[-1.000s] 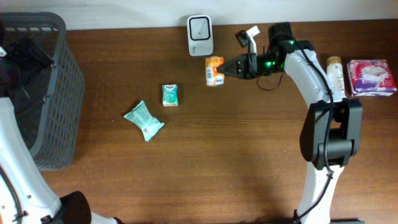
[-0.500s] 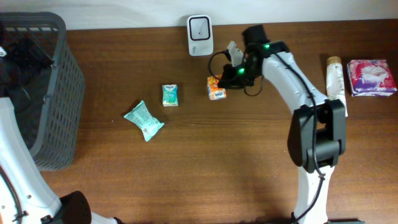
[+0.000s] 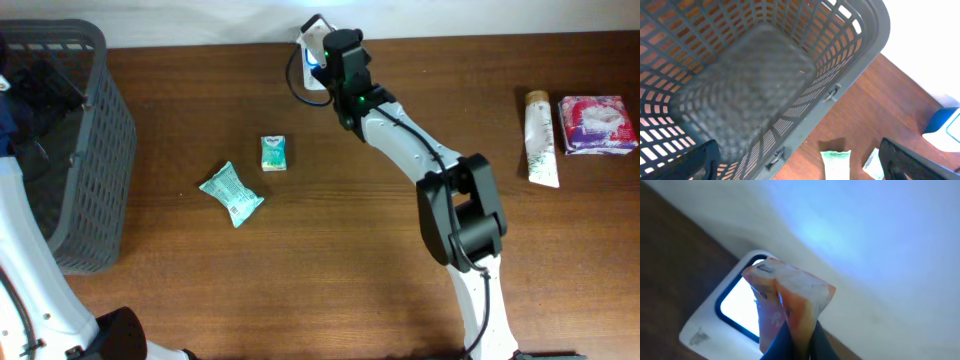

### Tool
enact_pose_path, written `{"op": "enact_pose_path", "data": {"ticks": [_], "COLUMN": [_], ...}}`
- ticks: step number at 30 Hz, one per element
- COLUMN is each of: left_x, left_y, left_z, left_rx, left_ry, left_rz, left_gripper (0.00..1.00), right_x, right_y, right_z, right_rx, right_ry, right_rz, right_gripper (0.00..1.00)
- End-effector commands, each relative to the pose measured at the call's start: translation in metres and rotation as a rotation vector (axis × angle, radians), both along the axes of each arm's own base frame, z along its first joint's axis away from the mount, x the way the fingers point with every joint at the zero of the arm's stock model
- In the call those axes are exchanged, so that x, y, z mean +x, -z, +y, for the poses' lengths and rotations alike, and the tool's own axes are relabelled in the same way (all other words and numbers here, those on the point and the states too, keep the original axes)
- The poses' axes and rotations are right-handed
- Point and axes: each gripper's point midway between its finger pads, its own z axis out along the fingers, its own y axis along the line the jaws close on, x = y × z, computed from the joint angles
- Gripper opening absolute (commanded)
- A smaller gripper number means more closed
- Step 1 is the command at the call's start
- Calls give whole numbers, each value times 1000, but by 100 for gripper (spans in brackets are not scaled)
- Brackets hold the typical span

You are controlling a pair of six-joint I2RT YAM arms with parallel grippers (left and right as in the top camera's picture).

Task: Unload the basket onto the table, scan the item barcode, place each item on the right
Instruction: 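Carry the orange tissue pack to the right edge and release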

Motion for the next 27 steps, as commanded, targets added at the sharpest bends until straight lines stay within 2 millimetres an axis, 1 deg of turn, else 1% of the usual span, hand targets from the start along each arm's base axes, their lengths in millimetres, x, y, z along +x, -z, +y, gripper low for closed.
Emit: {"op": "enact_pose_path", "data": {"ticks": [1,4,7,8,9,11,12,13,14,15,17,18,19,20,21,22,23,25,26,27], "left_x": [-1,-1,-1,-2,-2,-2,-2,-2,-2,-2,-2,-2,-2,-2,-2,-2,-2,-2,-2,-2], "left_y": [-3,-3,-2,-2,-2,-2,-2,-2,-2,-2,-2,-2,-2,-2,-2,-2,-2,-2,-2,-2], "left_z": [3,3,3,3,3,3,3,3,3,3,3,3,3,3,2,3,3,3,3,3], "left_rx": [19,19,19,19,19,18,18,18,18,18,18,18,18,18,18,18,18,18,18,18], "left_ry": [3,3,3,2,2,3,3,3,3,3,2,2,3,2,3,3,2,2,3,3], "left_rz": [1,1,2,2,2,3,3,3,3,3,3,3,3,3,3,3,4,3,3,3], "left_gripper": [99,99,99,99,99,99,99,99,99,99,99,99,99,99,99,99,99,99,99,99], "right_x": [9,13,14,16,19,18,15,11,6,-1,-19,-34,-44,-65,-80,-99,-114,-134,-144,-150], "right_y": [-1,-13,-10,-9,-21,-43,-54,-63,-67,-67,-57,-43,-33,-16,-7,2,7,17,22,25], "right_z": [16,17,12,3,-20,-52,-72,-96,-124,-159,-223,-263,-286,-326,-353,-387,-415,-449,-462,-471], "right_rx": [40,60,53,70,149,237,277,317,353,381,379,341,315,264,239,224,224,264,296,324], "right_ry": [-77,-76,-64,-10,136,296,365,424,490,573,715,799,848,942,1003,1075,1131,1179,1193,1199], "right_rz": [-64,-113,-101,-99,-121,-152,-147,-120,-81,-35,56,131,177,257,306,358,390,444,476,496], "right_gripper": [4,4,4,4,4,4,4,4,4,4,4,4,4,4,4,4,4,4,4,4]}}
